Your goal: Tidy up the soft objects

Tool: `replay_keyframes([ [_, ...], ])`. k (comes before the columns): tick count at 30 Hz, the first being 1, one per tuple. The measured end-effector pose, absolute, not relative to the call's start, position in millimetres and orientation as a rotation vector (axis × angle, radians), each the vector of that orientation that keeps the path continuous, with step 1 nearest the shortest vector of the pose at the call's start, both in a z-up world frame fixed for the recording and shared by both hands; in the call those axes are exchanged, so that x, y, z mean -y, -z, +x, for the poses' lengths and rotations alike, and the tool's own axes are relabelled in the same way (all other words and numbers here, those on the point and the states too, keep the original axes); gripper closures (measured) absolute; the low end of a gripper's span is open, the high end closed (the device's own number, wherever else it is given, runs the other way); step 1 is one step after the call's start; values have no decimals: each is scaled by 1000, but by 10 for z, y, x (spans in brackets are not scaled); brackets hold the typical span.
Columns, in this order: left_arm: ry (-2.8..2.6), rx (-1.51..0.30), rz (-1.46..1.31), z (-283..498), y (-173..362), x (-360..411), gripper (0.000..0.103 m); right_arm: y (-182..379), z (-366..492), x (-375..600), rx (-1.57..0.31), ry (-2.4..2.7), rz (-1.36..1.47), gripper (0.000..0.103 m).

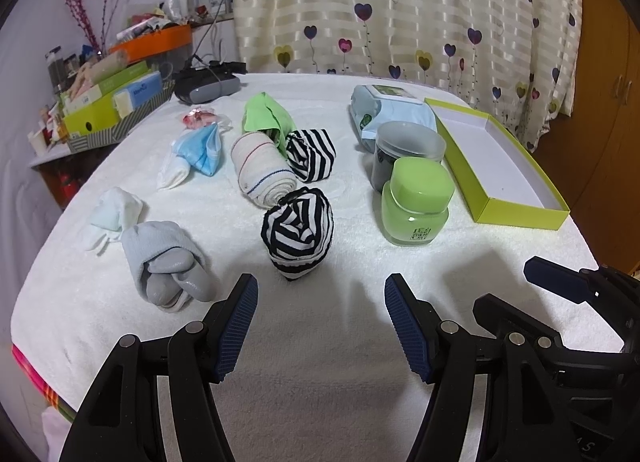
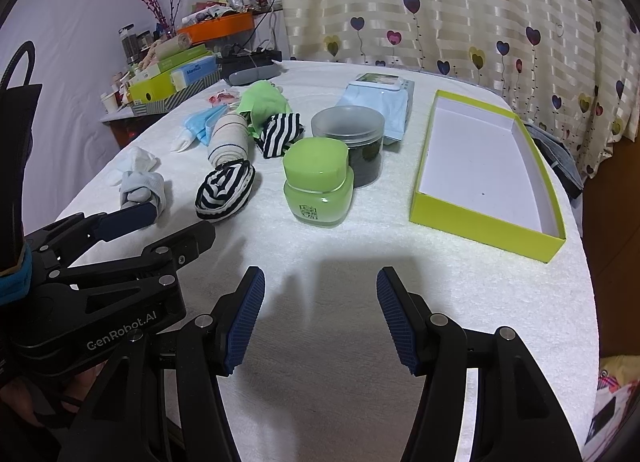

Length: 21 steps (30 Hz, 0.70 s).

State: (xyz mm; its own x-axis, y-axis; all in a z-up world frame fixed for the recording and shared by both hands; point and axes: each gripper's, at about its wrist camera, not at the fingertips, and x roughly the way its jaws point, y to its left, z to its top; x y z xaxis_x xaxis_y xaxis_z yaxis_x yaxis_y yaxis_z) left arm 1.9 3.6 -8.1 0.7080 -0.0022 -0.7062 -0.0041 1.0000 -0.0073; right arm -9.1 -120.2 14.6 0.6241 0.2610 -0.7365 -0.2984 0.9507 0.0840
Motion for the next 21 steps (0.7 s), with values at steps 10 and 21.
replay_keyframes([
  [10,2,-785,-11,10,93,-38,36,-173,-95,1150,-832,-328,-53,44],
  [21,1,-784,-19,-26,109,-99,36,-196,-108,1125,-826,-333,-61,44],
])
